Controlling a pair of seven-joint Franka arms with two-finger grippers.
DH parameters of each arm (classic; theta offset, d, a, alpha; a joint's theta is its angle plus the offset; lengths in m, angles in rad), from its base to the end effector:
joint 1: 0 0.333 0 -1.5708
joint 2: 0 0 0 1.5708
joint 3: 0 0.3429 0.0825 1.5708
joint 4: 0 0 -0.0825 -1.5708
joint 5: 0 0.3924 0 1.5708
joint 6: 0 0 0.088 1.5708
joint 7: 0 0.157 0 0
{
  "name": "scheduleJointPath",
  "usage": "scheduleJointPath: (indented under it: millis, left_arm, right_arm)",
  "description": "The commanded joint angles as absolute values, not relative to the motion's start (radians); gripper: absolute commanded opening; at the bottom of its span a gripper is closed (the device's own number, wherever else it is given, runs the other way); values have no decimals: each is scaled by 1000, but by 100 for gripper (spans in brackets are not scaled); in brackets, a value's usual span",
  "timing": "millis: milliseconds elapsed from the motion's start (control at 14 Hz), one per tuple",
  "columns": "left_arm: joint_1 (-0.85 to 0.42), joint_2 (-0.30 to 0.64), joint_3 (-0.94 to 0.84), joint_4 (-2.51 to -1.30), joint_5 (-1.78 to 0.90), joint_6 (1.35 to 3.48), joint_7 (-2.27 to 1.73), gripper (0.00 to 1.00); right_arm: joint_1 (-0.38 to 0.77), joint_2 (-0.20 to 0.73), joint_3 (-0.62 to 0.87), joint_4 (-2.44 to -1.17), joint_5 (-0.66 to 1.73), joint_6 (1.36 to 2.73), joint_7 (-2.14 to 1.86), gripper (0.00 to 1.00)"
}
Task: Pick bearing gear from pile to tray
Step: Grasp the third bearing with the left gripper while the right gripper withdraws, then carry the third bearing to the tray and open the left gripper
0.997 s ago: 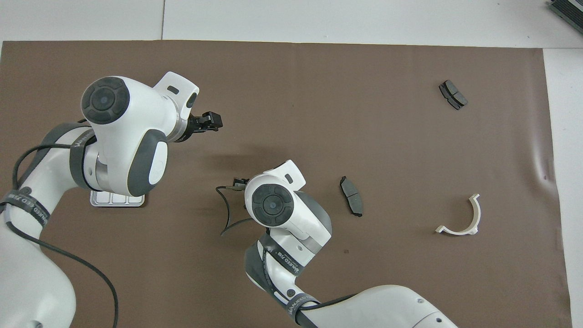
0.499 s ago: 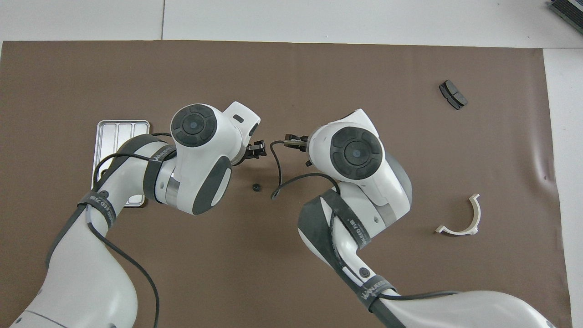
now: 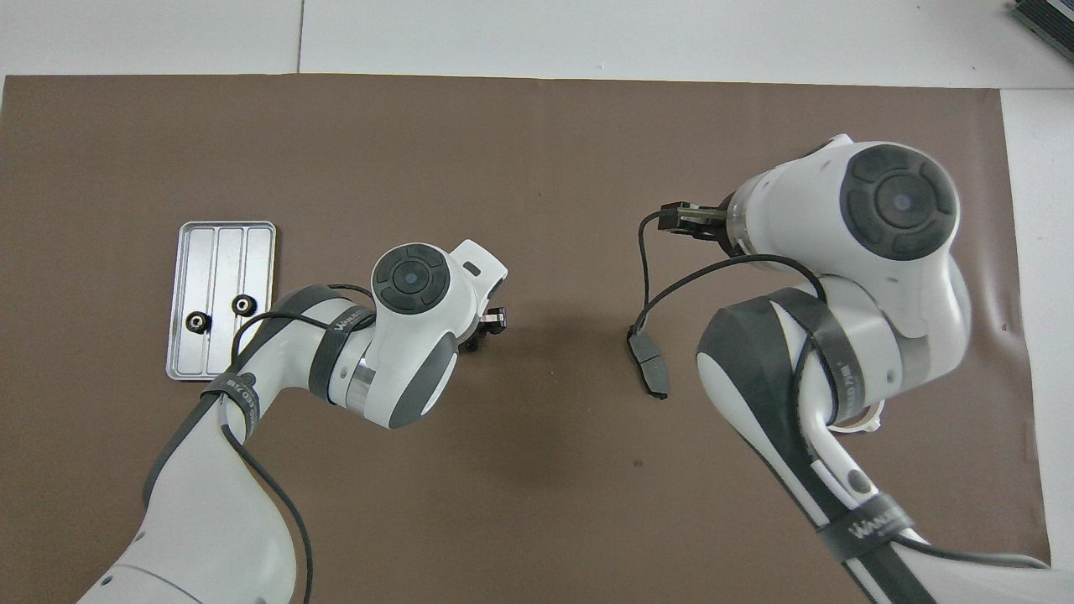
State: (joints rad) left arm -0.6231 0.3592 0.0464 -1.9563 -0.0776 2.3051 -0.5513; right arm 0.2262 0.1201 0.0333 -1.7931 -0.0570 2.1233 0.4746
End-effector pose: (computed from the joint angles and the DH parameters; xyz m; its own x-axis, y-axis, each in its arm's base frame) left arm 0.5242 -0.3471 0.2621 0.9993 0.0236 -0.0304 0.0244 -0.9993 0.0291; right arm 0.6192 0.1585 0.4745 0.9594 -0.1909 0.2077 -0.1843 -0.9816 -0.0508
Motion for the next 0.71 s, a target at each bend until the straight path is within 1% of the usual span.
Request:
scheduleJointPath:
  millis: [0,142,285,427,570,641]
  left_arm:
    - [-649,330,60,-2000,-61,2313,-566,54]
    - [-669,325,60,-2003,-61,2312,-584,53]
    - [-673,322,58,-2013,-61,2313,-595,50]
    - [-680,322,58,-2013,-61,2315,-606,48]
    - [-686,322,58,-2013,-61,2312,-606,45]
    - [-686,322,58,-2016,-61,2312,-606,41]
  right_arm:
    - [134,52,49,-1802,3,2047,352,100]
    - [72,15,46,-1798,40,1965,312,100]
    - [3,3,46,-1793,41,1924,267,100]
    - [-24,-29,43,-1784,40,1887,230,100]
    - [-38,-37,41,-1718,37,1785,230,100]
    - [-40,-37,41,-1695,31,1743,230,100]
